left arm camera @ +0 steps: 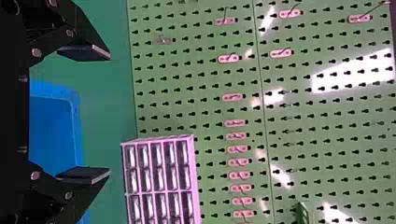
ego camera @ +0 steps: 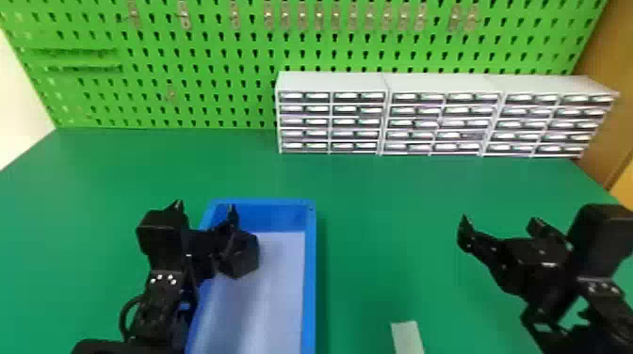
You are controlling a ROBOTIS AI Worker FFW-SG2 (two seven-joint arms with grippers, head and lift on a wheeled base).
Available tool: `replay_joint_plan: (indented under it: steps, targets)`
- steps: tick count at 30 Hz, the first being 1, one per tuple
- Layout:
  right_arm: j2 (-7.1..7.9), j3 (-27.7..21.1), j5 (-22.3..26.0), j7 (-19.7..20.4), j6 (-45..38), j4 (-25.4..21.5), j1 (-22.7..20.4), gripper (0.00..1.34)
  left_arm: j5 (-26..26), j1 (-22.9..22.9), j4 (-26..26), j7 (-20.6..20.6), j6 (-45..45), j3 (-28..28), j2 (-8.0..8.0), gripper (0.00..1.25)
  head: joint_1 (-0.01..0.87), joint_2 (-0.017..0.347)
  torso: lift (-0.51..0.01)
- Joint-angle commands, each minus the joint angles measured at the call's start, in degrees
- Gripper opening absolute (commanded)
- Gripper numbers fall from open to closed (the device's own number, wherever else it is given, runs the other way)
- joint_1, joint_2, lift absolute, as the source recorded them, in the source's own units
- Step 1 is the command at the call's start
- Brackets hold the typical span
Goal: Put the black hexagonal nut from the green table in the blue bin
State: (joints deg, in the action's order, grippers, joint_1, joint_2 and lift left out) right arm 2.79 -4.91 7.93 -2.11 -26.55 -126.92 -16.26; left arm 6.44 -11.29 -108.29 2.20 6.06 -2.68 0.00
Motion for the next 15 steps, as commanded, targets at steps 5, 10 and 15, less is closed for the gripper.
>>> replay_joint_plan:
  steps: [5, 10, 15]
  targets:
    - [0.11, 0.25, 0.07, 0.0, 0.01, 0.01, 0.53, 1.22, -0.2, 0.12, -0.35, 0.0, 0.0, 0.13, -0.15, 0.87, 0.657, 0.057, -0.095]
    - [-0.24, 0.34, 0.07, 0.0, 0.01, 0.01, 0.27, 1.22, -0.28, 0.04, -0.61, 0.0, 0.0, 0.39, -0.15, 0.87, 0.657, 0.057, -0.095]
    - [-0.24, 0.52, 0.07, 0.0, 0.01, -0.08, 0.27, 1.22, -0.28, -0.14, -0.79, 0.0, 0.0, 0.39, -0.15, 0.87, 0.657, 0.057, -0.095]
